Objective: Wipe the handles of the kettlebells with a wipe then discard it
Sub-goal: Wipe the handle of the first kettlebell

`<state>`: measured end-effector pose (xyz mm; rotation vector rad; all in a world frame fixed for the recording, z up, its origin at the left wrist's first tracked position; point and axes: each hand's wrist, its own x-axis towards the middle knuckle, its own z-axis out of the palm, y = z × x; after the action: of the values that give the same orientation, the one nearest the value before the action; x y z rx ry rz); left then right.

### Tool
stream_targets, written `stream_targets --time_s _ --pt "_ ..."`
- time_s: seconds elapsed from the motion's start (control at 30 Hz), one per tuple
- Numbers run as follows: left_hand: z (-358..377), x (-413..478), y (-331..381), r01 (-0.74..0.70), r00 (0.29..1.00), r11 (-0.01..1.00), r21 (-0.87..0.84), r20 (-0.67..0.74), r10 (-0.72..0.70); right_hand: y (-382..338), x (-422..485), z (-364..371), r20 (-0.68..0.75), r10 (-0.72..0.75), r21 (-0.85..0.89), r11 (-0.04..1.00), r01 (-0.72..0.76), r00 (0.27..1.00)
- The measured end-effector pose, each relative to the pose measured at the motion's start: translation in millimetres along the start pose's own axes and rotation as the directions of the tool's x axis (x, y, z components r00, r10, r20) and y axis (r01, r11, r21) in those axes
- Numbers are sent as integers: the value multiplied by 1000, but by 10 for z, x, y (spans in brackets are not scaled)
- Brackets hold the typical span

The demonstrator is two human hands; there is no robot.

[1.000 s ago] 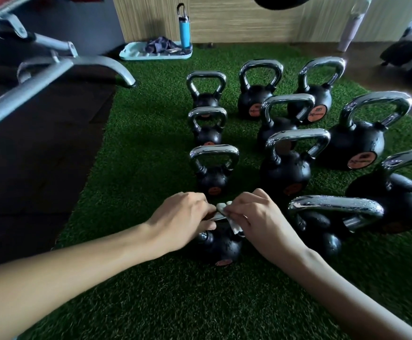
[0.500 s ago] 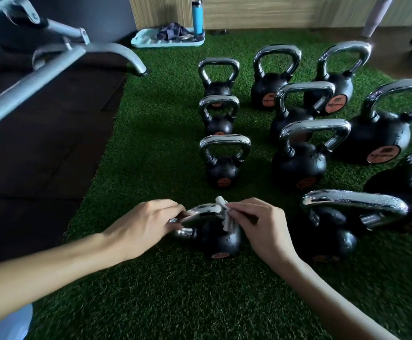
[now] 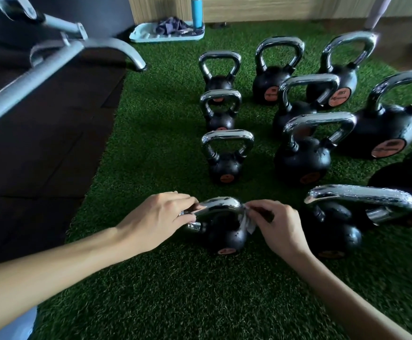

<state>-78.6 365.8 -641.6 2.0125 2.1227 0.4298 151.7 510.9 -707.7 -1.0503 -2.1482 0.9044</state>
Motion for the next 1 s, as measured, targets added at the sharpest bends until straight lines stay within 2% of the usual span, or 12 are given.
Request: stream_targets --time_s 0.1,0.2,0.3,0.4,0.47,0.67,0.73,0.8,0.83,0.9,0.93,1.0 --pt "34 155 150 -51 999 999 9 -17 52 -50 92 -267 -59 116 183 978 -103 992" --pt "95 318 259 -88 996 996 7 -13 88 -174 107 -461 -17 190 361 917 -171 982" --pt "131 433 362 -56 998 997 -44 14 56 -316 76 -533 -8 193 406 897 -173 981" --pt "61 481 498 9 1000 952 -307 -25 -17 -398 64 -532 -1 228 475 857 -200 974" --pt "8 495 582 43 999 906 -422 -12 -53 -462 66 -520 30 239 532 818 -218 971" --pt "-56 463 650 54 976 835 -548 -147 -159 -571 130 -491 95 233 588 771 -244 968" --pt "-65 456 634 101 971 820 -564 -122 -204 -585 145 -504 152 229 579 768 -275 961" --pt "-49 451 584 149 973 800 -581 -59 -224 -583 150 -526 180 205 549 791 -271 962" --pt "-46 445 547 174 969 808 -563 -50 -244 -561 162 -543 169 165 476 850 -227 972" --pt "-64 438 456 203 956 856 -475 -94 -279 -503 198 -581 141 68 93 992 -82 988" --pt "-84 442 423 201 953 884 -422 -124 -276 -498 217 -588 165 26 -100 995 -10 986" --pt "-128 463 421 181 956 929 -322 -163 -243 -470 235 -553 236 13 -283 957 56 972"
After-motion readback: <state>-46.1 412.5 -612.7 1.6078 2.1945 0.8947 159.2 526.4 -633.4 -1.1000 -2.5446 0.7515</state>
